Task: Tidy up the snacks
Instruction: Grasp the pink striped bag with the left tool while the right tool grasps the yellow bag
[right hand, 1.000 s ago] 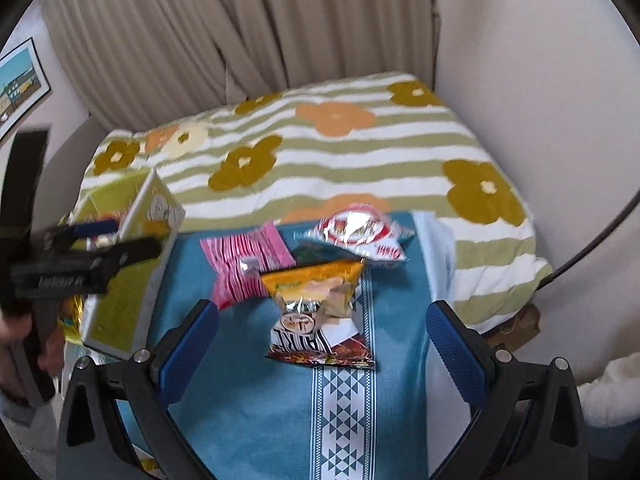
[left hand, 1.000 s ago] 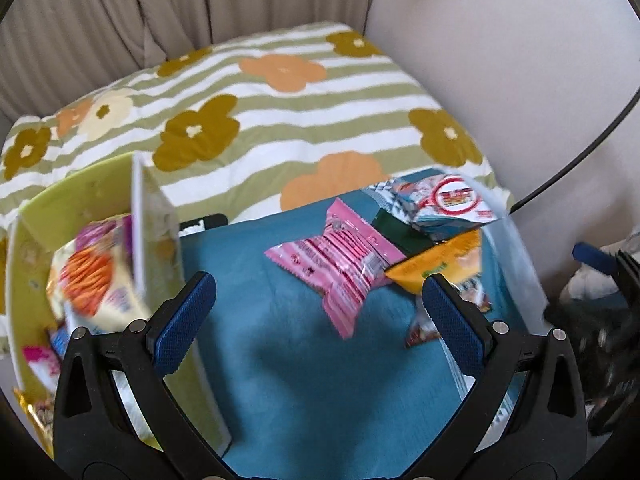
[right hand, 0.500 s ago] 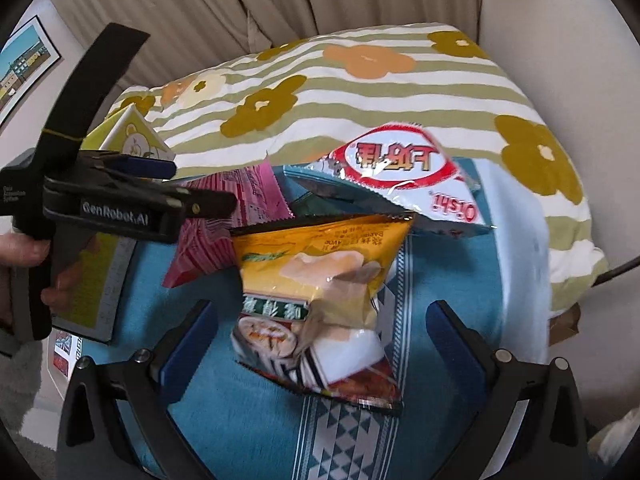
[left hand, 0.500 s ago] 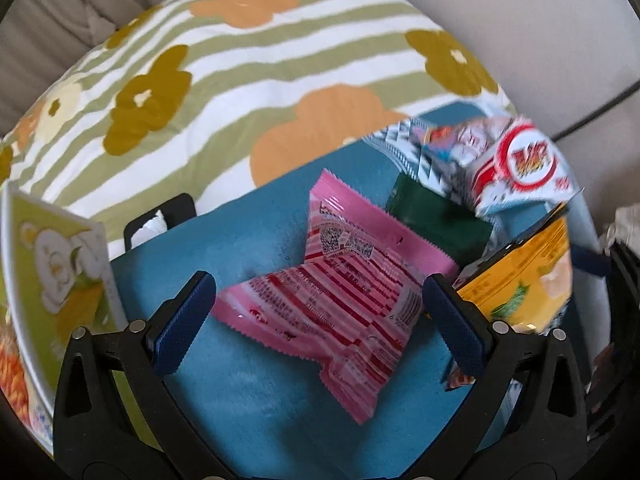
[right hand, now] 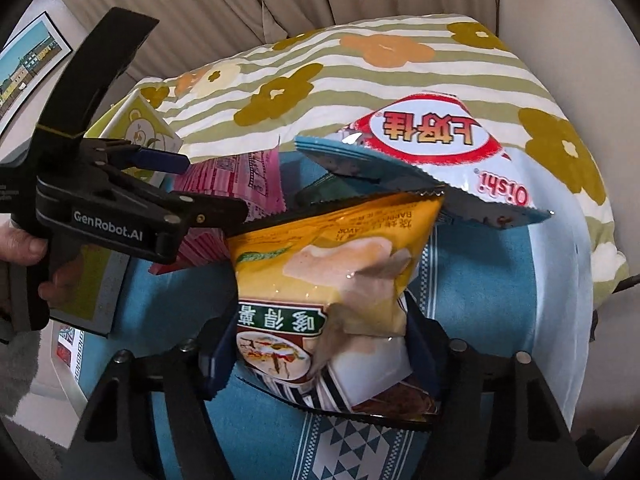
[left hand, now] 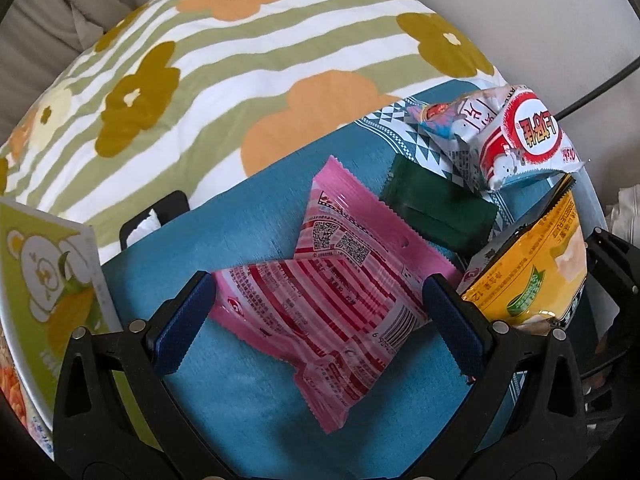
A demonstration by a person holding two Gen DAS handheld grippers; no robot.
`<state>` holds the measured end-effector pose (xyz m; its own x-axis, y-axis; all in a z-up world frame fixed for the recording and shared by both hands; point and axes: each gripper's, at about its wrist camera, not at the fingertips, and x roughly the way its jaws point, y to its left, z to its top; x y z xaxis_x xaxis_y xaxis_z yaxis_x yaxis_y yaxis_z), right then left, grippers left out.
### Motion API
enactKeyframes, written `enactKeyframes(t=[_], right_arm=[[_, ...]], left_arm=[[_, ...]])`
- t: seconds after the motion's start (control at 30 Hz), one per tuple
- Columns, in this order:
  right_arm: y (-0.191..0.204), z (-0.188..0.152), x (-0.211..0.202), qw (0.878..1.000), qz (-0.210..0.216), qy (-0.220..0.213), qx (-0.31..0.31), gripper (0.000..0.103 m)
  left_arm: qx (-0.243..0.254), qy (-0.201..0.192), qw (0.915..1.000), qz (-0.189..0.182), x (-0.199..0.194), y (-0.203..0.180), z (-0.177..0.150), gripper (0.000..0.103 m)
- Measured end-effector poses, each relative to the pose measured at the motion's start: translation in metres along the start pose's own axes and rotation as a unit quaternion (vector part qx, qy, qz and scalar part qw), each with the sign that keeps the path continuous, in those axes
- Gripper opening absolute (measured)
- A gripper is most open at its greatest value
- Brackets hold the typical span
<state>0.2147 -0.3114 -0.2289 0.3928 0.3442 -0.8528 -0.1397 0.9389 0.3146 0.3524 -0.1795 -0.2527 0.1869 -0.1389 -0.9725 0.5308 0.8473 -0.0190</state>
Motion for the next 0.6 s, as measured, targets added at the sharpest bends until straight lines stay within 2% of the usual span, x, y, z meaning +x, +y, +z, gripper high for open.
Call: enactKeyframes(t=[0.37, 0.6], right_arm=[[-0.011, -0.01, -0.013, 1.0, -0.014, 0.003, 0.017, 0.067], [-0.012, -0.019, -0.02, 1.0, -0.013, -0.001, 0.026, 0.067]], left_arm=[[0.051, 0.018, 0.9984, 0.013, -0.001, -0.016, -0.016, 0.102], [0.112, 0.046, 0.992, 0.036, 0.002, -0.036, -0.035, 0.102]])
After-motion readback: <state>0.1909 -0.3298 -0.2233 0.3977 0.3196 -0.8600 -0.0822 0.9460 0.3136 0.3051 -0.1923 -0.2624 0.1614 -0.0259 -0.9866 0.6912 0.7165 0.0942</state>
